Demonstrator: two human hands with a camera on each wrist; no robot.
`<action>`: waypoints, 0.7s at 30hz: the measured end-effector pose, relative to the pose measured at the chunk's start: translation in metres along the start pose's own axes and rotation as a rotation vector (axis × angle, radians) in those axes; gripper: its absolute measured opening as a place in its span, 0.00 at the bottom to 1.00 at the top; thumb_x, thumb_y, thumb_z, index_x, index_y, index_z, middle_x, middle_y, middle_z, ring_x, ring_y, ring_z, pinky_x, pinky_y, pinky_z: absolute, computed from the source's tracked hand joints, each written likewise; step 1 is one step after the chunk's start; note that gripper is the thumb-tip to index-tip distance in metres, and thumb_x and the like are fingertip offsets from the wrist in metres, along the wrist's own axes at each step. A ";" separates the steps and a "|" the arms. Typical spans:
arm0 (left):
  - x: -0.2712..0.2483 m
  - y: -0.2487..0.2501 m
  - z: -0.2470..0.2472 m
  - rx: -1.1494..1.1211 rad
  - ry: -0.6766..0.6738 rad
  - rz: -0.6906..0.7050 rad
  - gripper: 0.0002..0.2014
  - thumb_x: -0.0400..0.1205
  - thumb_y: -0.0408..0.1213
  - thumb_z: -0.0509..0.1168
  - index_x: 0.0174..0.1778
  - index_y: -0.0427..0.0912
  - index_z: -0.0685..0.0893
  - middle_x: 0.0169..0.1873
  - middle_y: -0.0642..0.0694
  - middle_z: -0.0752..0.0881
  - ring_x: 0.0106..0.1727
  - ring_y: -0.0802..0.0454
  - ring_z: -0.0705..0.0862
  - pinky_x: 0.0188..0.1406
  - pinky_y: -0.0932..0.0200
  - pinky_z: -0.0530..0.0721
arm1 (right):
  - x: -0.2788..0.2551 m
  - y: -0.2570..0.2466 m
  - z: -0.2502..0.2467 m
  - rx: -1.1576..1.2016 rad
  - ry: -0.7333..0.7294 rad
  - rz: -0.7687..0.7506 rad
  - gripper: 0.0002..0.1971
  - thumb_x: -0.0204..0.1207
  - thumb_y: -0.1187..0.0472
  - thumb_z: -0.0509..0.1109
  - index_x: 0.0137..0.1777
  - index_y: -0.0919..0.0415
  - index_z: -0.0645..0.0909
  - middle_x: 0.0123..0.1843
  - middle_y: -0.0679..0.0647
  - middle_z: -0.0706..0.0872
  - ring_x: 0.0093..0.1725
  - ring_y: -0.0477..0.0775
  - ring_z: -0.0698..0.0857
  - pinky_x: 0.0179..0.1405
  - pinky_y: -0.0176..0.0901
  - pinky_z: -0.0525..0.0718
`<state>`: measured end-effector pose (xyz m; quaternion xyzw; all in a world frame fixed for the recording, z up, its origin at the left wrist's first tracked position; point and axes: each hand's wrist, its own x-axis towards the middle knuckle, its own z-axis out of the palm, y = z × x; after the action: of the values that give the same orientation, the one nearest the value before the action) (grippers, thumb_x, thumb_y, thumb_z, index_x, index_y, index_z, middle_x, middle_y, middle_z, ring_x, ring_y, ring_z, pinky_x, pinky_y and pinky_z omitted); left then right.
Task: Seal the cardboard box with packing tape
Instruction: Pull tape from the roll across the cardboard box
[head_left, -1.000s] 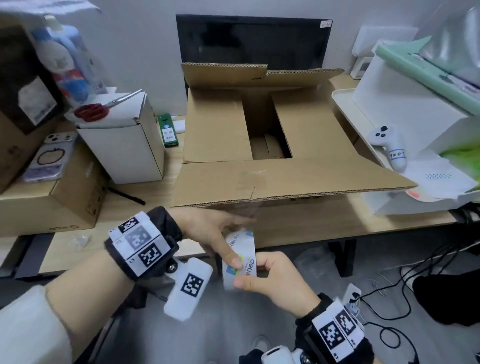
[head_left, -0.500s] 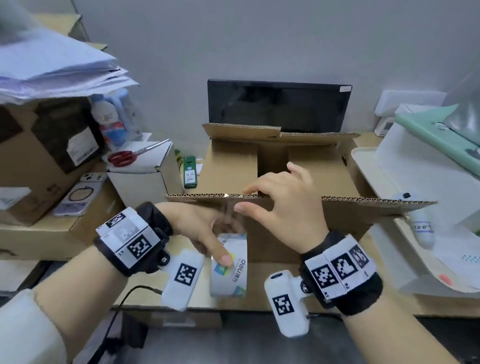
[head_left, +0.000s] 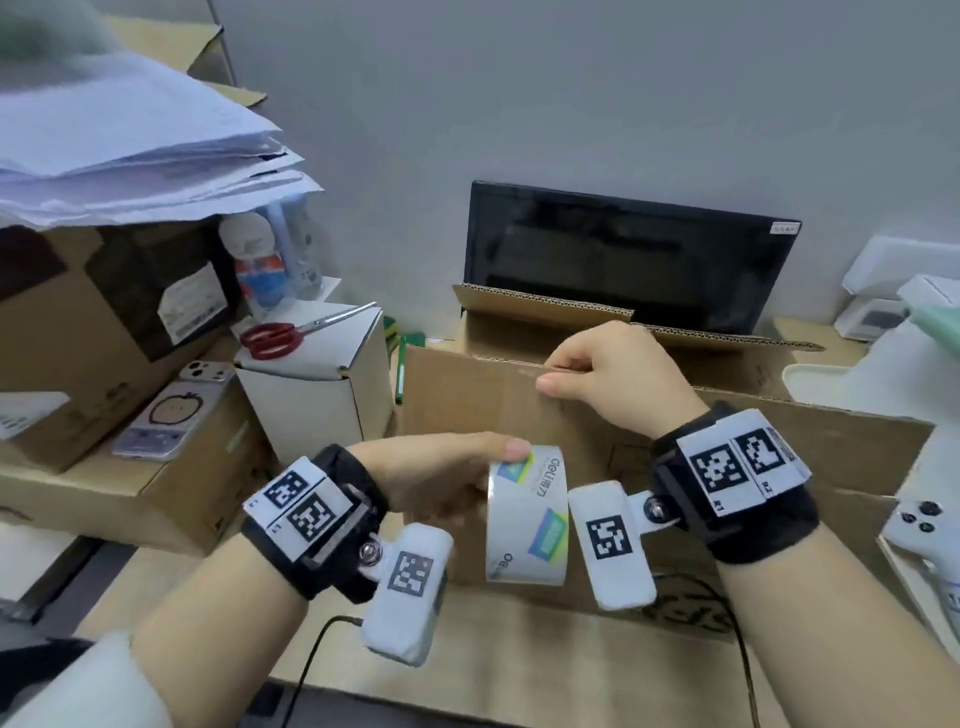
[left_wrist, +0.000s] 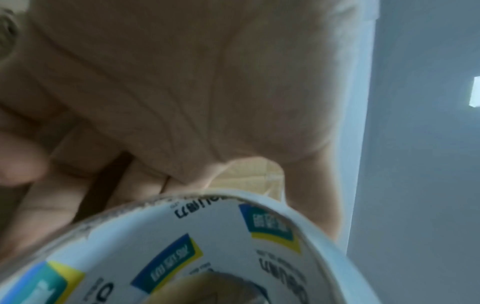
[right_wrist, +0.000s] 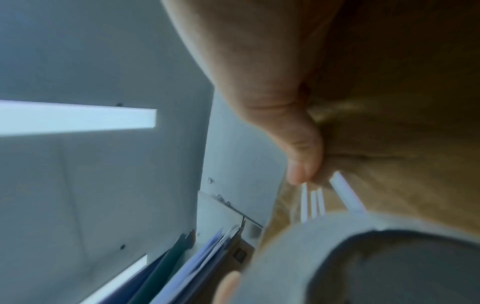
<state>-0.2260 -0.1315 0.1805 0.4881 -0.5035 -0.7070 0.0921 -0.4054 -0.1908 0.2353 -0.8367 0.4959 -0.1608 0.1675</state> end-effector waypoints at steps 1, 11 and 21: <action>0.003 0.001 -0.005 -0.045 -0.026 -0.006 0.31 0.56 0.69 0.69 0.47 0.53 0.89 0.49 0.44 0.84 0.46 0.46 0.77 0.36 0.59 0.75 | 0.007 0.003 0.002 0.008 -0.019 0.027 0.06 0.72 0.49 0.72 0.34 0.43 0.82 0.37 0.44 0.86 0.46 0.49 0.83 0.49 0.47 0.81; 0.034 0.000 -0.037 -0.478 -0.423 -0.056 0.36 0.68 0.70 0.61 0.60 0.45 0.84 0.52 0.41 0.88 0.46 0.46 0.89 0.46 0.54 0.87 | 0.041 0.031 0.026 0.064 -0.108 0.163 0.04 0.73 0.49 0.71 0.37 0.42 0.82 0.43 0.43 0.87 0.47 0.47 0.84 0.48 0.48 0.81; 0.048 0.004 -0.038 -0.487 -0.441 -0.167 0.35 0.65 0.76 0.52 0.44 0.52 0.91 0.40 0.48 0.92 0.38 0.49 0.91 0.19 0.74 0.75 | 0.059 0.053 0.035 0.180 -0.202 0.124 0.12 0.63 0.54 0.81 0.45 0.46 0.84 0.43 0.44 0.84 0.46 0.45 0.82 0.50 0.41 0.78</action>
<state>-0.2220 -0.1868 0.1539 0.3266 -0.2857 -0.9002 0.0366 -0.4039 -0.2624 0.1866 -0.7979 0.5110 -0.1087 0.3007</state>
